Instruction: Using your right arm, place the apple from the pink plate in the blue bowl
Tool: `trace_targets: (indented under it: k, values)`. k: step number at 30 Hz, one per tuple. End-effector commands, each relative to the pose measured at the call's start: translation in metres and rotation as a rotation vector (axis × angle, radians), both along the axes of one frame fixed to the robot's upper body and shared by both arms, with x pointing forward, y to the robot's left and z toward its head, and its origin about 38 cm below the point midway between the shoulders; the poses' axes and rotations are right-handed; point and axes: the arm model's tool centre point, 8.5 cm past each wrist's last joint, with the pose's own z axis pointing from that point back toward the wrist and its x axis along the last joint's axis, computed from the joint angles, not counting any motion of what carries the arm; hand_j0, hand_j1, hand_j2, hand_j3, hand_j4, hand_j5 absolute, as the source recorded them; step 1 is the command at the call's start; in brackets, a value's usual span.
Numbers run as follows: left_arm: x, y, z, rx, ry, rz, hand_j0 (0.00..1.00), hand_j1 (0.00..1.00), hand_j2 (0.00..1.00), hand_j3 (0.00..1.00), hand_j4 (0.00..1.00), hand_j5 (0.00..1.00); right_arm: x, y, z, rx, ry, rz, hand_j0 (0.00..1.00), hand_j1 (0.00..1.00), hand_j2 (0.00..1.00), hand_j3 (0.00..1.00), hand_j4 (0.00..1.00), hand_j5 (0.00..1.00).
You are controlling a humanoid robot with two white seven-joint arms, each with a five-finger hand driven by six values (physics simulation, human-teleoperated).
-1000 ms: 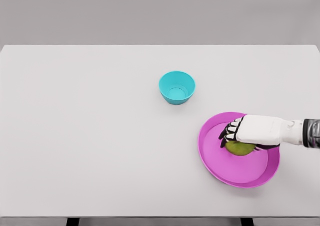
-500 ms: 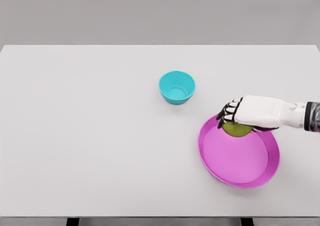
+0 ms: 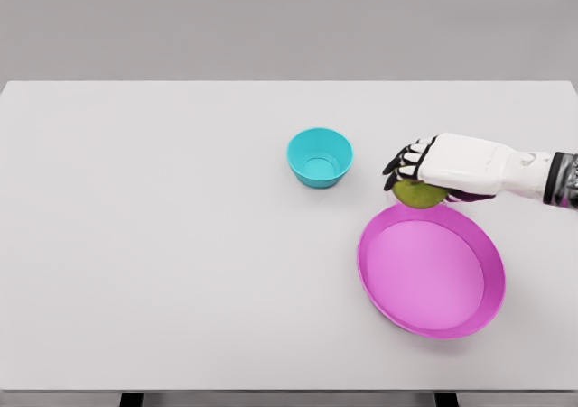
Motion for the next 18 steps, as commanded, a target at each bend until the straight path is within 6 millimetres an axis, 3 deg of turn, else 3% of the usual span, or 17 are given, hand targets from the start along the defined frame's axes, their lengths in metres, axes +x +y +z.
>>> trace_targets:
  k: [1, 8, 14, 18]
  values:
    - [0.000, 0.000, 0.000, 0.000, 0.000, 0.000, 1.00, 1.00, 1.00, 1.00, 1.00, 1.00, 0.006, 0.001, -0.007, 0.026, 0.019, -0.019, 0.63, 0.63, 0.63, 0.63, 0.63, 0.63]
    - [0.000, 0.000, 0.000, 0.000, 0.000, 0.000, 1.00, 1.00, 1.00, 1.00, 1.00, 1.00, 0.017, 0.006, -0.005, 0.058, 0.012, -0.028, 0.63, 0.63, 0.63, 0.63, 0.63, 0.63]
    - [0.001, 0.000, 0.000, 0.000, -0.002, 0.000, 1.00, 1.00, 1.00, 1.00, 1.00, 1.00, 0.031, 0.024, -0.007, 0.105, 0.001, -0.025, 0.63, 0.63, 0.63, 0.63, 0.63, 0.63]
    - [0.000, 0.000, 0.000, 0.000, 0.000, 0.000, 1.00, 1.00, 1.00, 1.00, 1.00, 1.00, 0.041, 0.020, -0.011, 0.119, 0.017, -0.057, 0.63, 0.63, 0.63, 0.63, 0.63, 0.63]
